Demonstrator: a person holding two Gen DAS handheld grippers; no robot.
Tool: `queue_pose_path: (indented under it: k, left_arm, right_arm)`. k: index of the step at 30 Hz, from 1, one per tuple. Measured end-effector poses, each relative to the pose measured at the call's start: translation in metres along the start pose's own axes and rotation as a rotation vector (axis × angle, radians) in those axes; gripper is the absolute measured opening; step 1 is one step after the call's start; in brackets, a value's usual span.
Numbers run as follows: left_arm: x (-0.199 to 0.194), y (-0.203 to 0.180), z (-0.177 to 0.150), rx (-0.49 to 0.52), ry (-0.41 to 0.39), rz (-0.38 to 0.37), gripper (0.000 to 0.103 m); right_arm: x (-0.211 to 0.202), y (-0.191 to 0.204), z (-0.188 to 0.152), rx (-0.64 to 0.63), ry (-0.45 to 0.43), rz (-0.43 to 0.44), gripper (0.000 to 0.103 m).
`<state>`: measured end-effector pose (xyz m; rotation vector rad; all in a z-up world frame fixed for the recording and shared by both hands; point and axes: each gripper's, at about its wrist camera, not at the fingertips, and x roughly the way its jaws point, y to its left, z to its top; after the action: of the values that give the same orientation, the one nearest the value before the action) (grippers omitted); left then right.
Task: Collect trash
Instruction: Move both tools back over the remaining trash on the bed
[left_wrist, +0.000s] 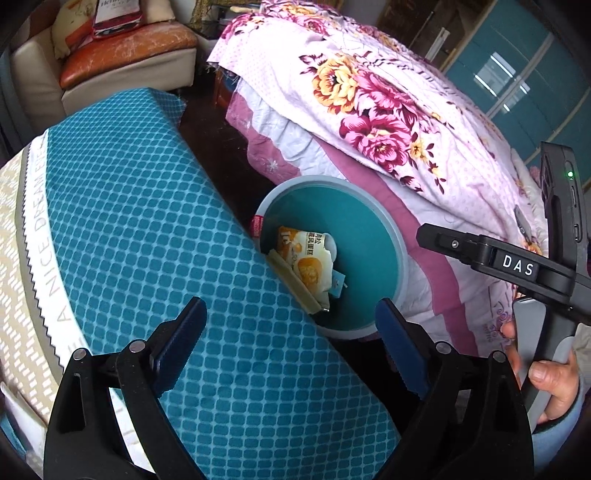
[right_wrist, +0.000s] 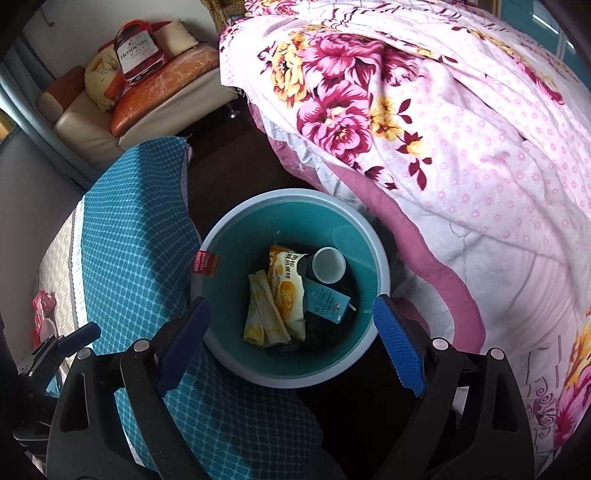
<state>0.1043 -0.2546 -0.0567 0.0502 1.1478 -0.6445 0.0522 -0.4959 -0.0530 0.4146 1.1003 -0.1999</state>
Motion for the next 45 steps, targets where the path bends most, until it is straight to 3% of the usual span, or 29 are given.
queue_pose_path:
  k: [20,29,38,45]
  left_arm:
    - [-0.087,0.094,-0.063,-0.122,-0.089,0.066,0.093]
    - [-0.141,0.150,-0.102,-0.155,-0.146,0.140,0.093]
    - [-0.187,0.223,-0.161,-0.203,-0.168,0.259,0.093]
    - [-0.199,0.275,-0.197,-0.289,-0.163,0.271,0.093]
  right_arm:
    - [-0.013,0.127,-0.034,-0.204,0.058,0.076,0.086]
    - [-0.011,0.197,-0.062,-0.356,0.093,0.092,0.086]
    - [-0.001,0.270,-0.101,-0.554,0.151,0.103,0.086]
    - [0.017,0.334,-0.139,-0.745,0.191,0.198,0.086]
